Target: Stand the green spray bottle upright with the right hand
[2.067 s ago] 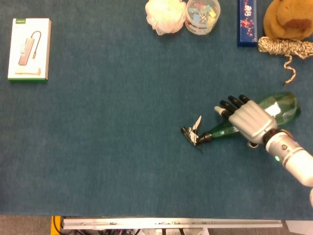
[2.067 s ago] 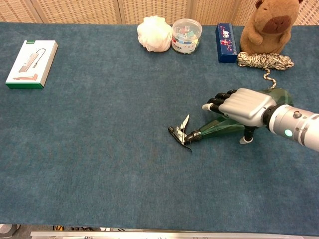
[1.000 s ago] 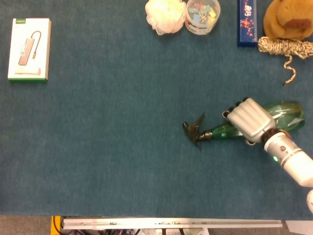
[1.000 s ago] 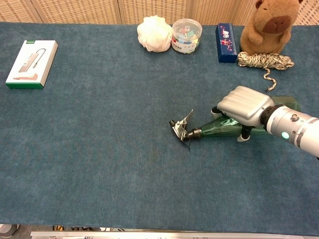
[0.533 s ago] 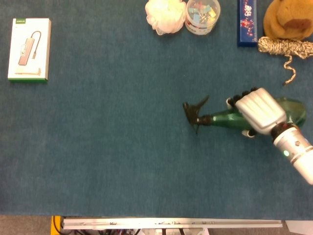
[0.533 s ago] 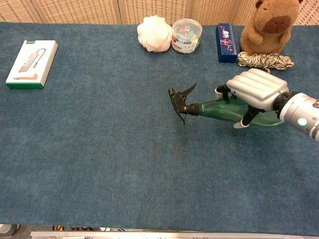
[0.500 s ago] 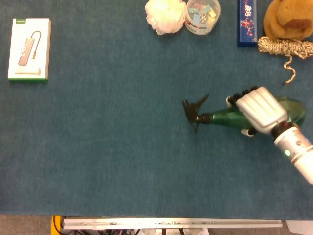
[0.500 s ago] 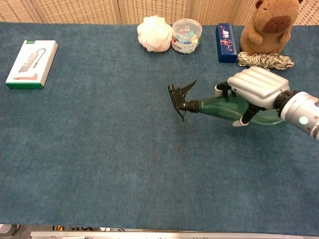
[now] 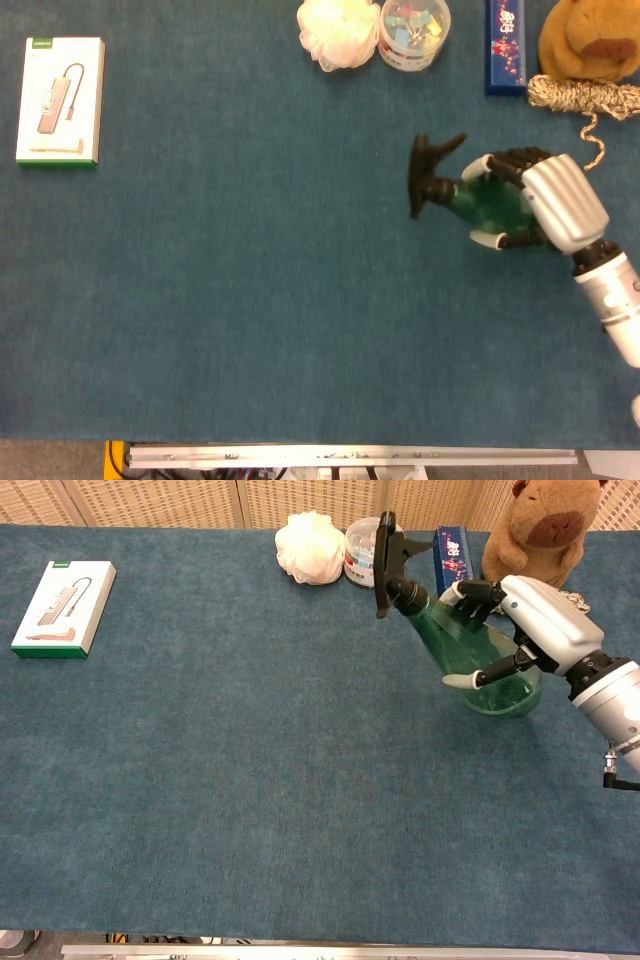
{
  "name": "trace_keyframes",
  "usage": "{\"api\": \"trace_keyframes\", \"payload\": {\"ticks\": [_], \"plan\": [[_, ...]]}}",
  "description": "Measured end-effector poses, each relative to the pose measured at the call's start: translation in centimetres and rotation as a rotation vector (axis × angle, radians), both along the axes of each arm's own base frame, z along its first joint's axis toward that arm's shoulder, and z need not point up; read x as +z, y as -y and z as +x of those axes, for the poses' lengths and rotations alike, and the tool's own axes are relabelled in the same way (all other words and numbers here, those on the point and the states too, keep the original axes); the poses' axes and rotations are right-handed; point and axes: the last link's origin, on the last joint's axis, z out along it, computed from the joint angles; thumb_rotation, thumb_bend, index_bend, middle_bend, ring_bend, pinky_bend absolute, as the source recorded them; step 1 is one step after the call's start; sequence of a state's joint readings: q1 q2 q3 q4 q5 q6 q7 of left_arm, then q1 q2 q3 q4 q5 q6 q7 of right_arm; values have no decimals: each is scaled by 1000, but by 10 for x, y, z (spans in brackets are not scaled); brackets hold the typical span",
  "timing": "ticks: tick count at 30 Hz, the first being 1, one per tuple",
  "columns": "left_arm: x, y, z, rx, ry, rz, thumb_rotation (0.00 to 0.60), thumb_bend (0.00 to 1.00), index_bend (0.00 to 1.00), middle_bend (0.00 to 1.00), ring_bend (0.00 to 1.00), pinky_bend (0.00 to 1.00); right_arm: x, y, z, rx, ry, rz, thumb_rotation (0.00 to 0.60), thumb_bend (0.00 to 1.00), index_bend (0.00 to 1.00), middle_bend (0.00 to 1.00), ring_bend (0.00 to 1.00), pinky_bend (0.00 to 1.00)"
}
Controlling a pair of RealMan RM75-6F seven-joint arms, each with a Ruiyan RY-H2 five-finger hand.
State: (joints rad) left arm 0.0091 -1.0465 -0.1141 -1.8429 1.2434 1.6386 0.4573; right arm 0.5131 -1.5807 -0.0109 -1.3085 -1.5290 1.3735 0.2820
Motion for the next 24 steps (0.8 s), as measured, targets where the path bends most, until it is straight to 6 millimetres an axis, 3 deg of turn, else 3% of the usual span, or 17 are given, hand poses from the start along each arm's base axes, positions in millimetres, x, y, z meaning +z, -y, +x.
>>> {"api": "trace_keyframes", "payload": {"ticks": [10, 24], "plan": [[0, 0, 0, 1, 0, -1, 600, 0, 502, 431, 322, 460, -16, -3, -3, 30, 359, -98, 600, 80, 455, 564, 445, 559], [0, 0, 0, 3, 0, -2, 600, 0, 502, 431, 322, 460, -29, -8, -13, -30, 543, -119, 600, 82, 455, 542, 422, 559]]}}
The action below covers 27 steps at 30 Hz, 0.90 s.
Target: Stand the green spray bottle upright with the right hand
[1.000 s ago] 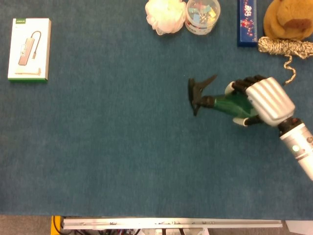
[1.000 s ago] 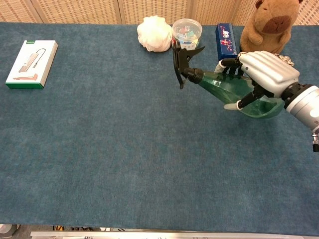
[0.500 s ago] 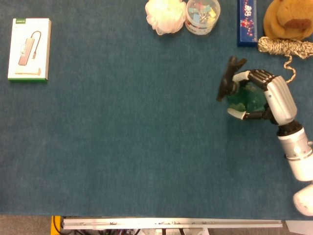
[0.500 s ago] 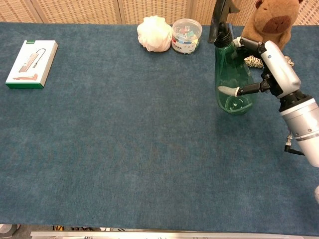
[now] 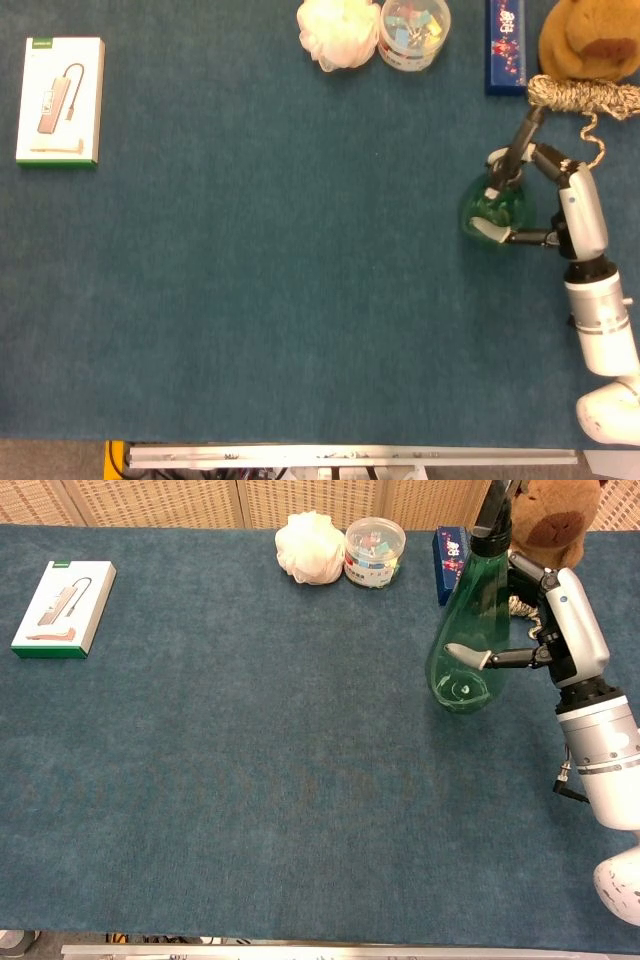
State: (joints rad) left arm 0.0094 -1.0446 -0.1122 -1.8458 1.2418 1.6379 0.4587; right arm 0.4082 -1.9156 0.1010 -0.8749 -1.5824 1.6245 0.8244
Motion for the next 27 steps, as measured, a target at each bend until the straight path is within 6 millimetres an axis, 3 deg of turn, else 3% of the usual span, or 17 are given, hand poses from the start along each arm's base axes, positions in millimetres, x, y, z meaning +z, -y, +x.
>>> {"api": "trace_keyframes", "payload": {"ticks": [27], "plan": [[1, 0, -2, 13, 5, -2, 600, 0, 502, 431, 322, 460, -16, 1, -37, -109, 160, 22, 600, 0, 455, 503, 392, 559]]}}
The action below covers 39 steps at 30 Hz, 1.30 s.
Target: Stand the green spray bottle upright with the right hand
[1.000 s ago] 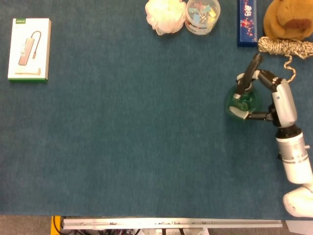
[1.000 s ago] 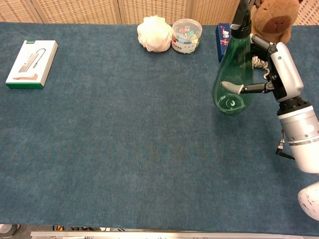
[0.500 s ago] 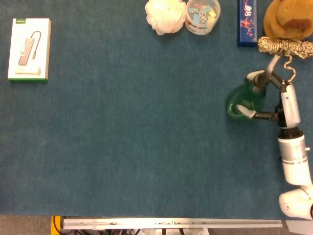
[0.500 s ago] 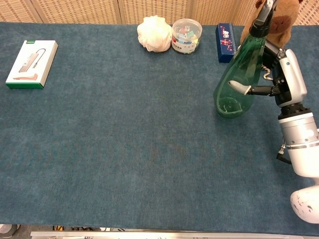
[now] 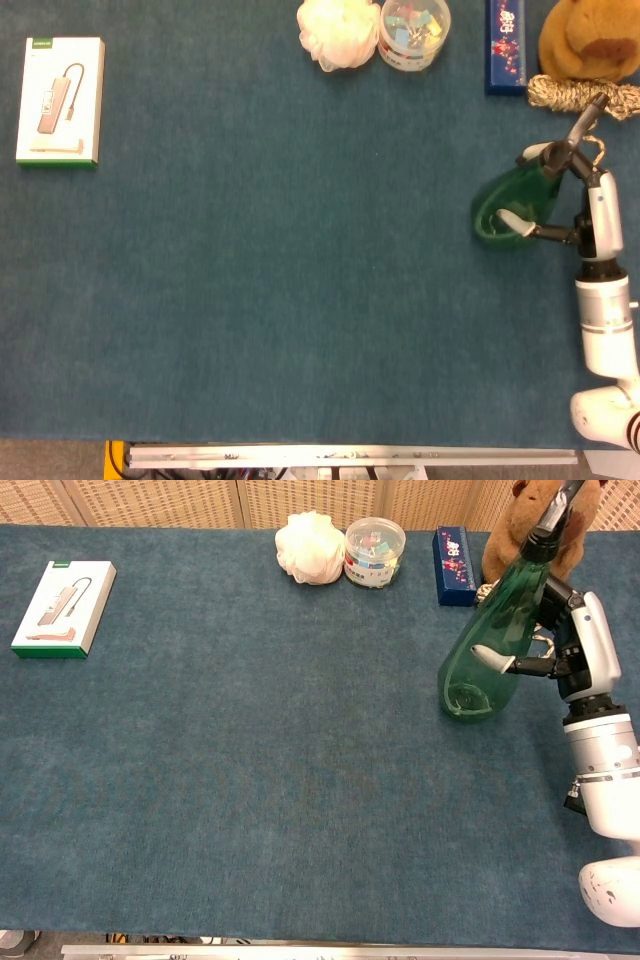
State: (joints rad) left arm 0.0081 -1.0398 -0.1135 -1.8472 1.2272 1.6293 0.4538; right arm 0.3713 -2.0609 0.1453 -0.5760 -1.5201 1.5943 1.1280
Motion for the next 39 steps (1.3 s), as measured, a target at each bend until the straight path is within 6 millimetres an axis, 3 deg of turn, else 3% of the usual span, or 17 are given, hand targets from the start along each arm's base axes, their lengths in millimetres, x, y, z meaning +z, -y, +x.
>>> {"api": "trace_keyframes", "payload": {"ticks": [7, 14, 20, 28, 39], "plan": [[-1, -1, 0, 3, -3, -6, 600, 0, 502, 431, 322, 460, 1, -2, -4, 13, -25, 0, 600, 0, 447, 455, 356, 559], [-2, -1, -1, 5, -5, -8, 600, 0, 502, 431, 322, 460, 3, -5, -7, 50, -79, 3, 600, 0, 232, 301, 220, 516], [-2, -1, -1, 6, -7, -10, 600, 0, 502, 431, 323, 460, 6, -7, -10, 59, -112, -5, 600, 0, 130, 191, 146, 462], [-3, -1, -1, 7, -10, -13, 600, 0, 502, 431, 323, 460, 14, -11, -12, 64, -132, -40, 600, 0, 116, 153, 119, 340], [-7, -2, -2, 12, -13, -28, 600, 0, 502, 431, 322, 460, 33, -19, -19, 50, -133, -101, 600, 0, 116, 153, 117, 321]]}}
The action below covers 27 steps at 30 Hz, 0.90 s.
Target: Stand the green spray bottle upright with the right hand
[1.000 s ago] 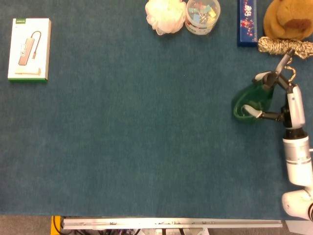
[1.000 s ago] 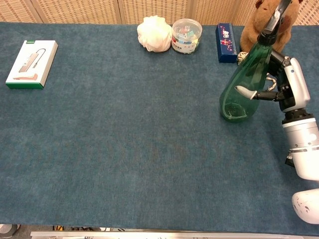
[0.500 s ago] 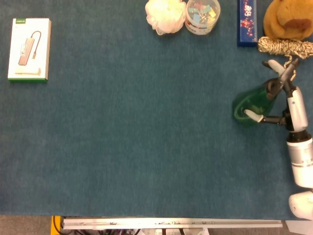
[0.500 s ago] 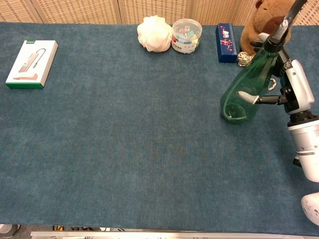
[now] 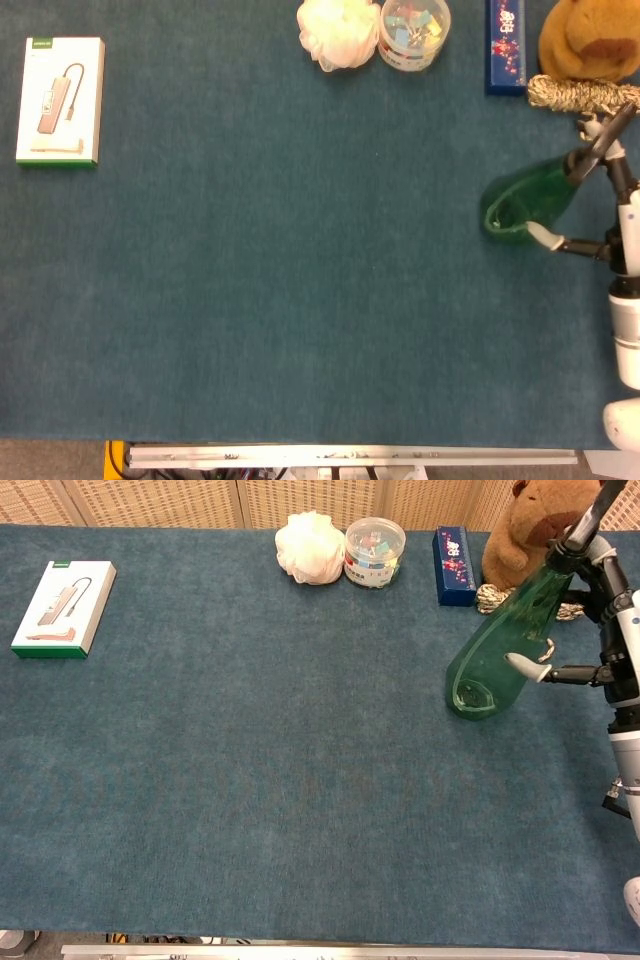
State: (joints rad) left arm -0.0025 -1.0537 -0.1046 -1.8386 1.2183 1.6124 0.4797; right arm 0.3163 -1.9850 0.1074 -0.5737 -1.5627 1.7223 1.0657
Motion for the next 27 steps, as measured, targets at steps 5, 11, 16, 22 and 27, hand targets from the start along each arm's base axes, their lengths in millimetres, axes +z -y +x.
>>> {"api": "trace_keyframes", "payload": {"ticks": [5, 11, 16, 22, 27], "plan": [[-2, -1, -1, 6, -2, -8, 600, 0, 502, 431, 322, 460, 11, -3, -7, -28, 1, -24, 600, 0, 116, 153, 117, 321], [-4, -2, -1, 7, -1, -14, 600, 0, 501, 431, 322, 460, 22, -7, -16, -63, -15, -47, 600, 0, 116, 176, 116, 321], [-5, -2, -2, 9, -2, -18, 600, 0, 502, 431, 322, 460, 25, -9, -24, -105, -28, -42, 600, 0, 116, 205, 117, 321], [-5, -2, -2, 10, -1, -17, 600, 0, 502, 431, 322, 460, 26, -10, -31, -144, -42, -22, 600, 0, 116, 210, 117, 321], [-4, -2, -2, 11, 1, -17, 600, 0, 502, 431, 322, 460, 26, -10, -34, -157, -47, -14, 600, 0, 116, 212, 117, 321]]}}
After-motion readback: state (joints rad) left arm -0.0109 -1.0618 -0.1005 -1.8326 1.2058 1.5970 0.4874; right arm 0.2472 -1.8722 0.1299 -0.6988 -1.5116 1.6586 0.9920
